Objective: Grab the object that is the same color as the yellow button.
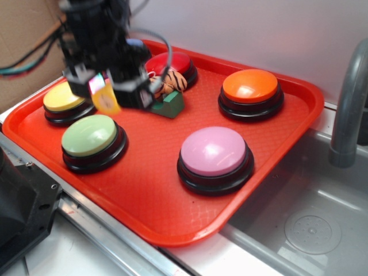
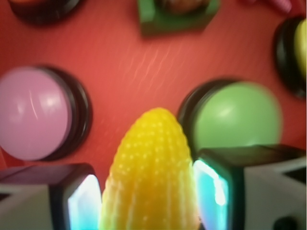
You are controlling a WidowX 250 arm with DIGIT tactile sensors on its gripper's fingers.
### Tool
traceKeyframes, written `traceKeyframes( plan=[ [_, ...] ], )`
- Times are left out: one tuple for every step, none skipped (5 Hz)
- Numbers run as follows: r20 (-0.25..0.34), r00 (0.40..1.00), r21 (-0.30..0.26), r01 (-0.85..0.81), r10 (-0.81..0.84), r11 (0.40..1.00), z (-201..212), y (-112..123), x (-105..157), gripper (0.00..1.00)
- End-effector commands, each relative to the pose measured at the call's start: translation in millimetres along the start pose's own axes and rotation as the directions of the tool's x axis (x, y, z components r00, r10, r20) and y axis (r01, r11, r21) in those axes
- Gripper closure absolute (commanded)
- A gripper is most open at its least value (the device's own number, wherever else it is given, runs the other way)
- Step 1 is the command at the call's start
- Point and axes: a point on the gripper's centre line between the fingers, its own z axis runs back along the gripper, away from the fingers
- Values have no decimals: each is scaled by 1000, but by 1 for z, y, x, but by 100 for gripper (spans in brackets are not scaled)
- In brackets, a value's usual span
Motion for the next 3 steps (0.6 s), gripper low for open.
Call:
traceKeyframes(
  plan=[
    [86,995,3,52,-53,999,66,24,33,100],
    [127,991,41,35,-40,999,76,32,35,100],
    [54,998,22,41,-43,999,68,31,33,100]
  ],
)
